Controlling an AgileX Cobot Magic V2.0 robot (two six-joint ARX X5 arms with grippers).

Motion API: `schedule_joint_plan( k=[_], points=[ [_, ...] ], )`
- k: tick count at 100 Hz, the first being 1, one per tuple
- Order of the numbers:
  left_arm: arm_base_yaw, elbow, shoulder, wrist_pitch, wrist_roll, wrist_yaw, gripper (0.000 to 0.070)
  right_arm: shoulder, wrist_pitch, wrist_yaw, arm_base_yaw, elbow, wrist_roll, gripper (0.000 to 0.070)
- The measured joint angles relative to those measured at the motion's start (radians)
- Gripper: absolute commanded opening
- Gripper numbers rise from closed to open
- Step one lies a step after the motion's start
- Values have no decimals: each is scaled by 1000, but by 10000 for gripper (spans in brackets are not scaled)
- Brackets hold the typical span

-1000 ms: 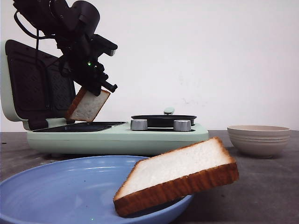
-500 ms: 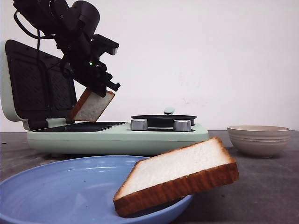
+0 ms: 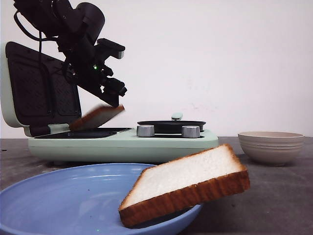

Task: Make breakfast with bread and shrimp
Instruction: 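Carry the bread to the sandwich press plate and release it, then raise the left gripper away from the sandwich press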

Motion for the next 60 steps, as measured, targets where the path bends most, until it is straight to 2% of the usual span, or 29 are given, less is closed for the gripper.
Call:
schedule_joint_plan(
  k=[3,46,60],
  points=[
    [0,0,0,4,-10,6,526,0,0,0,0,0,0,4],
    [0,26,0,-8,-147,42,527,0,-4,0,0,0,0,3],
    [0,98,-1,-51,-200,98,521,0,-6,0,0,0,0,4]
  ],
)
